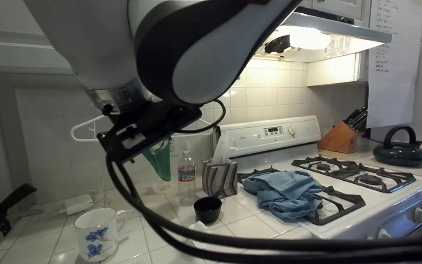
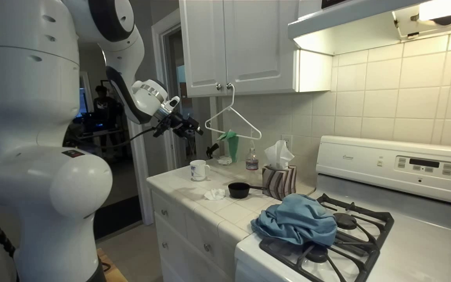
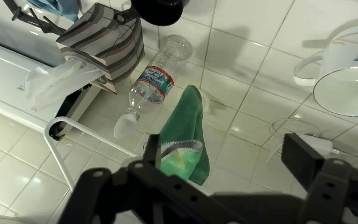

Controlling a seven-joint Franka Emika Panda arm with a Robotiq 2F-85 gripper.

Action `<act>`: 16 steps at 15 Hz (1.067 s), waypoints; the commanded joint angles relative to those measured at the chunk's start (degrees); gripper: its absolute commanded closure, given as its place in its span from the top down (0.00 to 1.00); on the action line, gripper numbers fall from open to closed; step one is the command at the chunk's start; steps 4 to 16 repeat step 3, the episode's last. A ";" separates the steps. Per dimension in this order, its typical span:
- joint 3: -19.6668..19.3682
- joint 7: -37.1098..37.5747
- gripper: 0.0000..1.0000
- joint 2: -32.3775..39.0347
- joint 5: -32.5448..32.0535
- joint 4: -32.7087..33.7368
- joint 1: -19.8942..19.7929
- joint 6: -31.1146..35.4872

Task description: Pick up the green cloth and hang it on the hang wire

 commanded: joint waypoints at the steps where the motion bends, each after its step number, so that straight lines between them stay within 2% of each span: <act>1: -0.13 -0.13 1.00 0.01 0.13 0.10 0.15 -0.07; 16: -0.13 -0.12 1.00 0.01 0.10 0.10 0.15 -0.07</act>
